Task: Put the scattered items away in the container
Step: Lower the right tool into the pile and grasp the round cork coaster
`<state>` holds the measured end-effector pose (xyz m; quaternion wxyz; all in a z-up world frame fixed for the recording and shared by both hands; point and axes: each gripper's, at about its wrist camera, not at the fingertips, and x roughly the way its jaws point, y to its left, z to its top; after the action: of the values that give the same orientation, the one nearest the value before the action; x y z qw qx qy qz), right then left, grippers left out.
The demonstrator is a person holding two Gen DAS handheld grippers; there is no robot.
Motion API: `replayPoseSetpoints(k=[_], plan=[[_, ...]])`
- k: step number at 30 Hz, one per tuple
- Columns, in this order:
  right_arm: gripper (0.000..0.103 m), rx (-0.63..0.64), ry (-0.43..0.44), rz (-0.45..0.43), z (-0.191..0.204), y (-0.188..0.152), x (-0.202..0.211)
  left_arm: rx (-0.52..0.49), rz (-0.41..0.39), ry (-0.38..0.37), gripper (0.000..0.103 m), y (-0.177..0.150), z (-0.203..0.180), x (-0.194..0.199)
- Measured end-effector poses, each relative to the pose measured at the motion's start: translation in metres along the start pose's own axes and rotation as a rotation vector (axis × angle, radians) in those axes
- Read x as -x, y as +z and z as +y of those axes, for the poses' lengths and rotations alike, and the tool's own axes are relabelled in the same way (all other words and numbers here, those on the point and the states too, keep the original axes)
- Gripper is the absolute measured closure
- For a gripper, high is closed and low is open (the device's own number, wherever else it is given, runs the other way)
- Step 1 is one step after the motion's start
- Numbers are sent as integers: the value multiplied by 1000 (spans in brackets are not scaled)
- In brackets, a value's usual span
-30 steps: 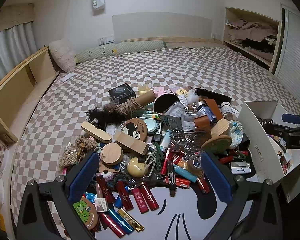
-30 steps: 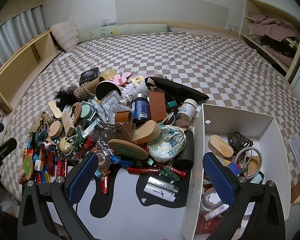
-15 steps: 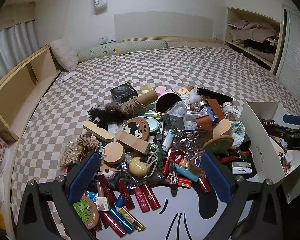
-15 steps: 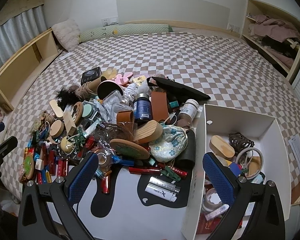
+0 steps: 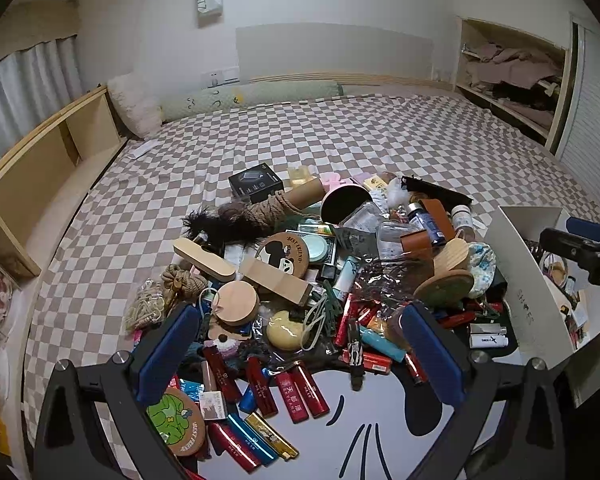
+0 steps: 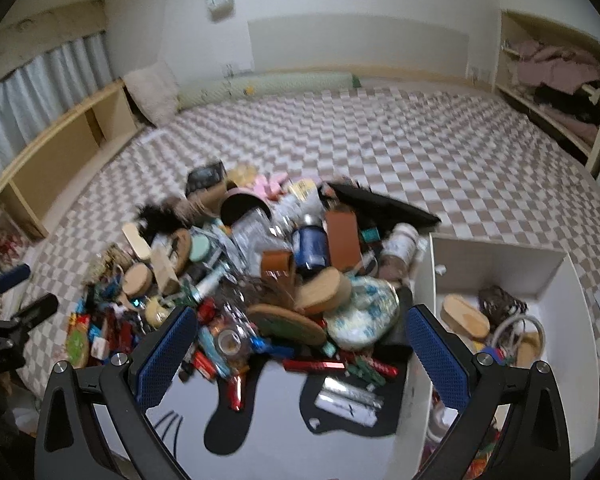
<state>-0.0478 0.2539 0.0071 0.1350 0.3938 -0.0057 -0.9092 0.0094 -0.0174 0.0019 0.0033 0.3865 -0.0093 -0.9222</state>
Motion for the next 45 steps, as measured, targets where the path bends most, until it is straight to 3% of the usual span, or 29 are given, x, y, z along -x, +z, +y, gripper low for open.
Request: replayPoseSetpoints(k=[5,10,15,21,27,29,31,34,37,42,45], plan=[[0,12,18,-78,7,2,6,35,-29,-45,0,2,5,6],[0,39,36,-99,9,7,7,62,-41,-78,0,5,9,8],[0,68,-28,-108,12,13,4,57,-7,-95,0,8,11,4],[0,113,-186,-85,10,19,-13,62,35,-87,0,5,15,-11],[0,79,-181,15,-5,26,-49,79,95,-78,1,0,18,-28],[5,92,-187,32,-6,27,-60,74,108,-66,1,-2,18,-32],[11,110,-186,2,-5,28,-63,64,119,-55,1,-4,17,-36],[12,124,-155,-133,-2,28,-55,52,130,-48,1,-6,16,-42],[12,199,-151,-173,4,22,-55,40,142,-36,1,-7,14,-49],[13,275,-142,-71,7,9,-72,15,160,-18,1,-6,9,-62],[26,326,-170,2,10,1,-84,8,173,-15,1,-5,7,-68]])
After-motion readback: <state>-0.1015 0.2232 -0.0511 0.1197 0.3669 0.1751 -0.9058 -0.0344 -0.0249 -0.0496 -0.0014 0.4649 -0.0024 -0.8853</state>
